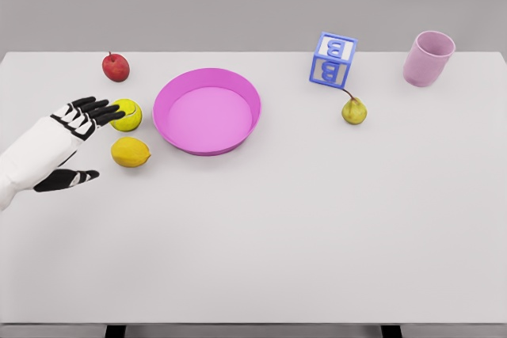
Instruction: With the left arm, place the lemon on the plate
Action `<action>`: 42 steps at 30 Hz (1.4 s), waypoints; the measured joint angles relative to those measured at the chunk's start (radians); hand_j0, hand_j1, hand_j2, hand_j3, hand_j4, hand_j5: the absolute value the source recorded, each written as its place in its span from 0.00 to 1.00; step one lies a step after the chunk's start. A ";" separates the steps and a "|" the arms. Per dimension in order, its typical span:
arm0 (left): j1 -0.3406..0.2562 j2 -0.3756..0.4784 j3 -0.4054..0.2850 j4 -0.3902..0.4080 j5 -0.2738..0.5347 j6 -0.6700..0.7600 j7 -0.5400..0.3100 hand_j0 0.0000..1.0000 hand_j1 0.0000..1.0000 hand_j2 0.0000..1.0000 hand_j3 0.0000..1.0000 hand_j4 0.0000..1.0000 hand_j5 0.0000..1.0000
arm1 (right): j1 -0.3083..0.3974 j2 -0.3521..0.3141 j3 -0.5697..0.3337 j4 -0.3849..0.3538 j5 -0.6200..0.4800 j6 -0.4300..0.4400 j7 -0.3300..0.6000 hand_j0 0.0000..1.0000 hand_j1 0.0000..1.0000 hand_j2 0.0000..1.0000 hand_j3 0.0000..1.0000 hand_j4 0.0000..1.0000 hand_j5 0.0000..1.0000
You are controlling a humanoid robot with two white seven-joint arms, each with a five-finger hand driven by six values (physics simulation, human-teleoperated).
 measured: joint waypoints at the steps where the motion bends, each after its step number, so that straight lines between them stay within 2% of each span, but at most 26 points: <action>1: 0.000 0.001 0.000 0.000 0.000 0.000 0.000 1.00 1.00 1.00 1.00 1.00 1.00 | 0.000 0.000 0.000 0.000 0.000 0.000 0.000 1.00 1.00 1.00 1.00 1.00 1.00; 9: -0.009 0.003 -0.003 0.002 0.001 0.000 -0.015 1.00 1.00 1.00 1.00 1.00 1.00 | 0.000 0.000 0.000 0.001 0.000 0.000 0.000 1.00 1.00 1.00 1.00 1.00 1.00; 11: -0.014 0.006 0.001 0.008 0.006 0.000 -0.088 1.00 1.00 1.00 1.00 1.00 1.00 | 0.000 0.000 0.000 0.000 0.000 0.000 0.000 1.00 1.00 1.00 1.00 1.00 1.00; 15: -0.044 0.012 0.034 0.014 0.016 -0.001 -0.327 1.00 1.00 1.00 1.00 1.00 1.00 | 0.000 0.000 0.000 0.001 0.000 0.000 0.000 1.00 1.00 1.00 1.00 1.00 1.00; 19: -0.120 0.016 0.055 0.024 0.034 -0.001 -0.430 1.00 1.00 1.00 1.00 1.00 1.00 | 0.000 0.000 0.000 0.001 0.000 0.000 0.000 1.00 1.00 1.00 1.00 1.00 1.00; 23: -0.187 0.015 0.057 0.064 0.038 -0.001 -0.457 1.00 1.00 1.00 1.00 1.00 1.00 | 0.000 0.000 0.000 0.000 0.000 0.000 0.000 1.00 1.00 1.00 1.00 1.00 1.00; 26: -0.199 0.011 0.052 0.096 0.038 -0.002 -0.463 0.97 0.97 0.97 0.97 0.97 0.97 | 0.000 0.000 0.000 0.000 0.000 0.000 0.000 1.00 1.00 1.00 1.00 1.00 1.00; 30: -0.241 0.009 0.043 0.131 0.049 -0.002 -0.466 0.86 0.86 0.86 0.86 0.86 0.86 | 0.000 0.000 0.000 0.000 0.000 0.000 0.000 1.00 1.00 1.00 1.00 1.00 1.00; 31: -0.256 0.009 0.036 0.145 0.051 -0.001 -0.466 0.79 0.79 0.79 0.79 0.79 0.79 | 0.000 0.000 0.000 0.000 0.000 0.000 0.000 1.00 1.00 1.00 1.00 1.00 1.00; 32: -0.284 0.009 0.022 0.161 0.052 -0.001 -0.466 0.76 0.76 0.76 0.76 0.76 0.76 | 0.000 0.000 0.000 0.000 0.000 0.000 0.000 1.00 1.00 1.00 1.00 1.00 1.00; 36: -0.287 0.008 -0.019 0.193 0.050 -0.002 -0.466 0.77 0.77 0.77 0.77 0.77 0.77 | 0.000 0.000 0.000 0.000 0.000 0.000 0.000 1.00 1.00 1.00 1.00 1.00 1.00; 42: -0.282 0.007 -0.051 0.197 0.050 -0.002 -0.467 0.80 0.80 0.80 0.80 0.80 0.80 | 0.000 0.000 0.000 0.000 0.000 0.000 0.000 1.00 1.00 1.00 1.00 1.00 1.00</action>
